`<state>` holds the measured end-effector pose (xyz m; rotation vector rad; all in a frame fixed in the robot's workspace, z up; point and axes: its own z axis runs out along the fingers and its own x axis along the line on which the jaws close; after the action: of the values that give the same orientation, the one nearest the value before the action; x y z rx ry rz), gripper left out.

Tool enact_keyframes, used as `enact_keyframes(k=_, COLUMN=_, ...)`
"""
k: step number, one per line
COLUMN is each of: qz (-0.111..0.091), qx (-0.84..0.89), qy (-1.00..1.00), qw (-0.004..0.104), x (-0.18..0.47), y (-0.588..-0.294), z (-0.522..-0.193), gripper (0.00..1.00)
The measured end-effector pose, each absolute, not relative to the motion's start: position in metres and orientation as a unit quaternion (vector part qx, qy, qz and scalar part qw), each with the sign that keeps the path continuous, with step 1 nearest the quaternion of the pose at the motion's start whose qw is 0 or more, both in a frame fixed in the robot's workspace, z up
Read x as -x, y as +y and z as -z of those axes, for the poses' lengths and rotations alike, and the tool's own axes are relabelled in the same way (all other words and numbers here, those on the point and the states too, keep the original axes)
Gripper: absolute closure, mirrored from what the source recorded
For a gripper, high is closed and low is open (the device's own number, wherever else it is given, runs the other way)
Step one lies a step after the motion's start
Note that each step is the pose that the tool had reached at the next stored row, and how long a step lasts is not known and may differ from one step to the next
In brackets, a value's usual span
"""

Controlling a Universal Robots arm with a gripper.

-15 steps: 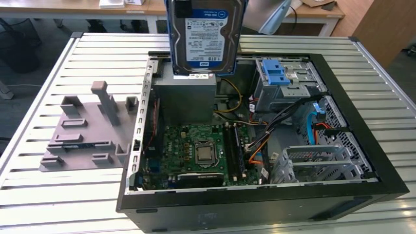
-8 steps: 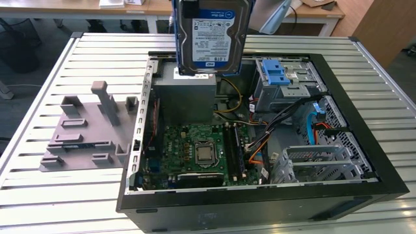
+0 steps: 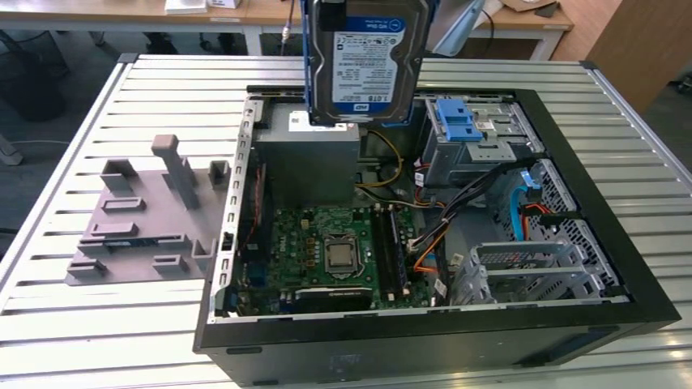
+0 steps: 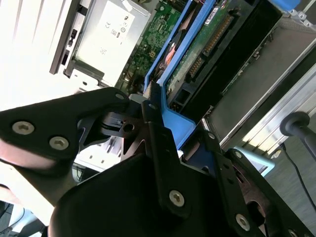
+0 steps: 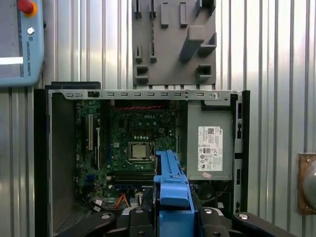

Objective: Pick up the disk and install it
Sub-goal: 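Pick up the disk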

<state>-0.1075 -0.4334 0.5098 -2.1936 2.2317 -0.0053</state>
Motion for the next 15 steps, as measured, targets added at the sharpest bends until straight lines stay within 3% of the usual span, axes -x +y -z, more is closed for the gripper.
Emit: enact_keyframes(k=15, qz=0.002, qx=0.700, qy=0.714, qw=0.006, x=0.086, y=-0.437, z=-0.510, gripper=0.64)
